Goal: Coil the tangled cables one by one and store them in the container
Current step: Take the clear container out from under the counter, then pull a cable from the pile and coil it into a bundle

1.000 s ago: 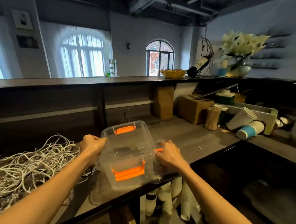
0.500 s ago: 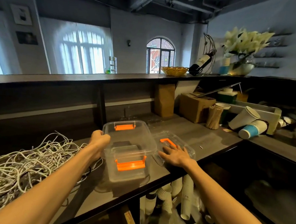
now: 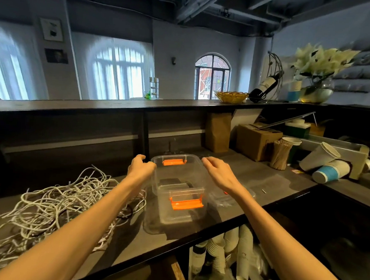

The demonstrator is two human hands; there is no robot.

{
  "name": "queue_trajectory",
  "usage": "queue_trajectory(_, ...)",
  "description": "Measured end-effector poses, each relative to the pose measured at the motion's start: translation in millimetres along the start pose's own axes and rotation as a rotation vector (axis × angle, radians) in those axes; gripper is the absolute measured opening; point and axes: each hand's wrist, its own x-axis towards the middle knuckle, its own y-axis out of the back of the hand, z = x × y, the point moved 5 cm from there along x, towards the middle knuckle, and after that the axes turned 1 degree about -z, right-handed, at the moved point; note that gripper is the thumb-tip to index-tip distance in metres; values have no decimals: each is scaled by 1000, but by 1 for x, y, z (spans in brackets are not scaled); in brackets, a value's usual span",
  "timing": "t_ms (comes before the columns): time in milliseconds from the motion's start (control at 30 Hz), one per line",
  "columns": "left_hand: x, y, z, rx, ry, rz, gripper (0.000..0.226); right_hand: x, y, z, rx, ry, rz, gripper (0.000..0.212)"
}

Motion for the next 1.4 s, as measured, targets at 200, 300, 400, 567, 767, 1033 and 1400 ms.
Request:
queue_trajectory(200,-39,53,21,-49,-99,-18,56,-24,-26,-86,20,223,-55,41)
queue_trajectory(300,-71,83,21,-72,-131,-13,50,-49,-47,-123,47,295,-100,38)
queue_trajectory(400,-106,122,9,-88,-155,23,42,-76,-79,-152,49,342,-173,36)
queue_trajectory(567,-161,180,-27,-106,-191,109,29,-126,-135,-181,64,381,-286,31)
queue_trajectory(767,-213,222,-104,-36,-245,260,27,-183,-199,-174,125,355,-232,29)
queue_trajectory(1033,-267,226,-171,321,-273,174,28,-234,-249,-158,-95,447,-332,33)
queue_trajectory(1400,-336,207,-217,572,-315,-16,30,-317,-256,-129,-212,450,-492,38)
